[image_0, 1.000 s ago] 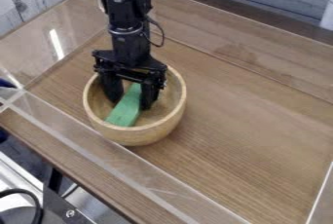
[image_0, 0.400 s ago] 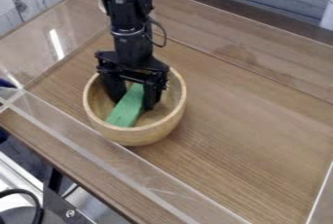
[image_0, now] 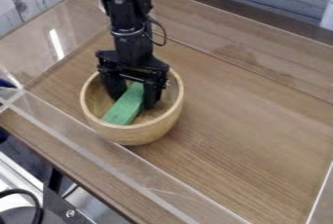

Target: Remove the green block from inside the brown bowl and put it on the table

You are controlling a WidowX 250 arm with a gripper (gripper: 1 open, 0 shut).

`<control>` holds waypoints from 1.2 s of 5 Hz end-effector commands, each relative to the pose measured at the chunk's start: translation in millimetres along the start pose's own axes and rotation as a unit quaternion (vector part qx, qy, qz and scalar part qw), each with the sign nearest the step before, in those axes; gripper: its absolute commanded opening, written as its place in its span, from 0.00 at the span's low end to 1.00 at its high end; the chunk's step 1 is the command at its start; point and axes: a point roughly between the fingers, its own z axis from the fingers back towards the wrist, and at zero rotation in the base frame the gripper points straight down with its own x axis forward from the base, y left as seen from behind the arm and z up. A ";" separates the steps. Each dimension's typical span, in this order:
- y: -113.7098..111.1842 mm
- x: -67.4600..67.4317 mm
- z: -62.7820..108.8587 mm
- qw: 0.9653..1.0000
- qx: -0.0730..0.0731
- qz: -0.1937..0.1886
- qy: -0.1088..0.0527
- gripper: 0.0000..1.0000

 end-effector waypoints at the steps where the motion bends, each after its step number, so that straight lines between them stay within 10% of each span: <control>1: -1.0 6.5 3.4 1.000 -0.005 -0.007 -0.014 1.00; 6: -5.8 9.1 -6.5 1.000 -0.012 -0.011 -0.015 1.00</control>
